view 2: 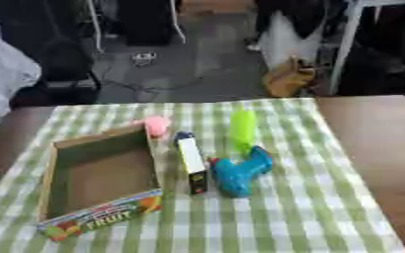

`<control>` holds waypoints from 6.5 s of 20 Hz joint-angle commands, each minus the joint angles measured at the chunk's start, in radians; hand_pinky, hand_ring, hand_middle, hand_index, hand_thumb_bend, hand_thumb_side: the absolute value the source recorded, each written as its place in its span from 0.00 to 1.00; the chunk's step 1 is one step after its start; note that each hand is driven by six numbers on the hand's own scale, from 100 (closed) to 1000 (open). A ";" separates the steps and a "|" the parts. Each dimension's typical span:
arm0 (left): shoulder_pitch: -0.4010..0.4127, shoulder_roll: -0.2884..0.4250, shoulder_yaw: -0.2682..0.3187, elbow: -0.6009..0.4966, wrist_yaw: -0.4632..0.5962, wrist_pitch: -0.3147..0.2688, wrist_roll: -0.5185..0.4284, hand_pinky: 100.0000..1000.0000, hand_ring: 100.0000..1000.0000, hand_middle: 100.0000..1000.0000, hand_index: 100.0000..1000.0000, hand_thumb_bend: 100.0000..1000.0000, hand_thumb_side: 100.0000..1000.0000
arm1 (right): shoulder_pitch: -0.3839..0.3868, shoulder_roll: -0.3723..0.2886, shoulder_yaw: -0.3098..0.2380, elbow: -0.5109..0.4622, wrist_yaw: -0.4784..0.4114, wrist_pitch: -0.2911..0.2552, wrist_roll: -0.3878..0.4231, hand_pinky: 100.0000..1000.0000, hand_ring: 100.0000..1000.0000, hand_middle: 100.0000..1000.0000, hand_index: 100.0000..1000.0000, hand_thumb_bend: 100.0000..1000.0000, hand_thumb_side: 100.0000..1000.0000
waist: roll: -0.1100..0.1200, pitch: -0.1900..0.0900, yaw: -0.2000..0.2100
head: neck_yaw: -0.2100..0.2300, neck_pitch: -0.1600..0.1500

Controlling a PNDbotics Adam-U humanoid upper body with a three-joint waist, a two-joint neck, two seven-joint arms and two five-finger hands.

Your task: Pick up objects on the table and place them in the box.

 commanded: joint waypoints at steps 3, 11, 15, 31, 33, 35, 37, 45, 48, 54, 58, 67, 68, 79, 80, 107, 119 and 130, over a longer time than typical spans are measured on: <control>-0.019 0.014 0.007 -0.013 -0.003 -0.002 0.003 0.77 0.83 0.89 0.95 0.02 1.00 | -0.011 -0.027 -0.006 -0.015 -0.003 -0.015 -0.014 0.86 0.87 0.90 0.90 0.00 1.00 | -0.016 -0.018 0.000 | -0.004 -0.012; -0.017 0.012 0.007 -0.013 -0.004 -0.002 0.004 0.77 0.82 0.89 0.95 0.02 1.00 | -0.011 -0.032 -0.005 -0.015 -0.001 -0.013 -0.015 0.86 0.87 0.89 0.90 0.00 1.00 | -0.017 -0.018 0.001 | -0.008 -0.011; -0.017 0.012 0.005 -0.013 -0.003 -0.001 0.003 0.77 0.83 0.89 0.95 0.02 1.00 | -0.021 -0.066 0.005 -0.015 -0.003 0.022 0.000 0.86 0.87 0.88 0.90 0.00 1.00 | -0.020 -0.020 0.004 | -0.014 -0.004; -0.013 0.018 -0.010 -0.013 0.008 0.004 -0.014 0.77 0.82 0.89 0.95 0.02 1.00 | -0.231 -0.455 0.171 -0.015 0.369 0.428 0.746 0.88 0.90 0.89 0.89 0.00 1.00 | -0.044 -0.035 0.032 | -0.066 -0.010; -0.014 0.018 -0.013 -0.013 0.011 0.005 -0.017 0.77 0.82 0.89 0.95 0.02 1.00 | -0.268 -0.488 0.207 -0.015 0.415 0.401 0.830 0.89 0.91 0.90 0.90 0.00 1.00 | -0.046 -0.036 0.035 | -0.074 -0.013; -0.014 0.018 -0.013 -0.013 0.012 0.005 -0.019 0.77 0.82 0.89 0.95 0.02 1.00 | -0.285 -0.496 0.220 -0.015 0.436 0.390 0.869 0.89 0.91 0.90 0.90 0.00 1.00 | -0.047 -0.036 0.035 | -0.075 -0.014; -0.018 0.018 -0.018 -0.013 0.015 0.005 -0.023 0.77 0.82 0.89 0.95 0.02 1.00 | -0.319 -0.530 0.277 -0.014 0.476 0.345 0.943 0.91 0.92 0.93 0.91 0.08 1.00 | -0.051 -0.036 0.042 | -0.087 -0.015; -0.025 0.016 -0.029 -0.013 0.028 0.006 -0.038 0.77 0.82 0.88 0.94 0.02 1.00 | -0.487 -0.486 0.452 0.159 0.623 0.194 1.098 0.91 0.92 0.93 0.91 0.09 1.00 | -0.054 -0.037 0.055 | -0.121 -0.015; -0.029 0.011 -0.034 -0.013 0.033 0.006 -0.044 0.77 0.82 0.88 0.94 0.02 1.00 | -0.557 -0.424 0.515 0.286 0.633 0.163 1.136 0.91 0.92 0.92 0.91 0.00 1.00 | -0.054 -0.037 0.061 | -0.136 -0.015; -0.037 -0.003 -0.038 -0.013 0.041 0.005 -0.049 0.77 0.82 0.88 0.94 0.02 1.00 | -0.666 -0.266 0.577 0.542 0.720 0.096 1.167 0.91 0.92 0.93 0.91 0.00 1.00 | -0.052 -0.033 0.081 | -0.169 -0.020; -0.043 -0.012 -0.041 -0.013 0.045 0.003 -0.051 0.77 0.82 0.88 0.94 0.02 1.00 | -0.704 -0.187 0.597 0.683 0.823 0.030 1.179 0.94 0.95 0.94 0.93 0.33 1.00 | -0.054 -0.029 0.096 | -0.188 -0.021; -0.051 -0.023 -0.044 -0.013 0.051 0.002 -0.053 0.77 0.82 0.88 0.93 0.02 1.00 | -0.718 -0.084 0.560 0.939 1.024 -0.091 1.155 1.00 1.00 0.99 0.99 0.66 0.97 | -0.050 -0.022 0.109 | -0.210 -0.023; -0.052 -0.024 -0.044 -0.013 0.052 0.003 -0.054 0.77 0.82 0.88 0.93 0.02 1.00 | -0.716 -0.081 0.557 0.951 1.056 -0.098 1.149 1.00 1.00 0.95 0.95 0.67 0.93 | -0.050 -0.021 0.110 | -0.213 -0.024; -0.056 -0.023 -0.040 -0.013 0.049 0.002 -0.050 0.77 0.82 0.86 0.92 0.02 1.00 | -0.664 -0.113 0.555 1.018 1.287 -0.169 1.032 1.00 1.00 1.00 1.00 0.83 0.90 | -0.047 -0.007 0.111 | -0.199 -0.033; -0.056 -0.023 -0.040 -0.013 0.049 0.002 -0.050 0.77 0.82 0.86 0.92 0.01 1.00 | -0.661 -0.114 0.556 1.020 1.307 -0.171 1.023 1.00 1.00 1.00 1.00 0.84 0.88 | -0.046 -0.007 0.112 | -0.199 -0.033; -0.081 -0.039 -0.039 -0.013 0.045 -0.003 -0.046 0.77 0.82 0.85 0.91 0.03 1.00 | -0.578 -0.057 0.525 1.137 1.550 -0.209 0.780 1.00 1.00 1.00 1.00 0.76 0.88 | -0.037 0.019 0.142 | -0.197 -0.047; -0.084 -0.046 -0.039 -0.013 0.048 -0.004 -0.045 0.77 0.82 0.84 0.91 0.02 1.00 | -0.564 -0.007 0.487 1.206 1.686 -0.180 0.687 1.00 1.00 1.00 1.00 0.72 0.88 | -0.025 0.025 0.149 | -0.228 -0.085; -0.086 -0.052 -0.038 -0.013 0.048 -0.005 -0.044 0.77 0.82 0.84 0.91 0.02 1.00 | -0.553 0.040 0.458 1.265 1.785 -0.158 0.619 1.00 0.99 0.98 1.00 0.65 0.83 | -0.018 0.028 0.154 | -0.248 -0.108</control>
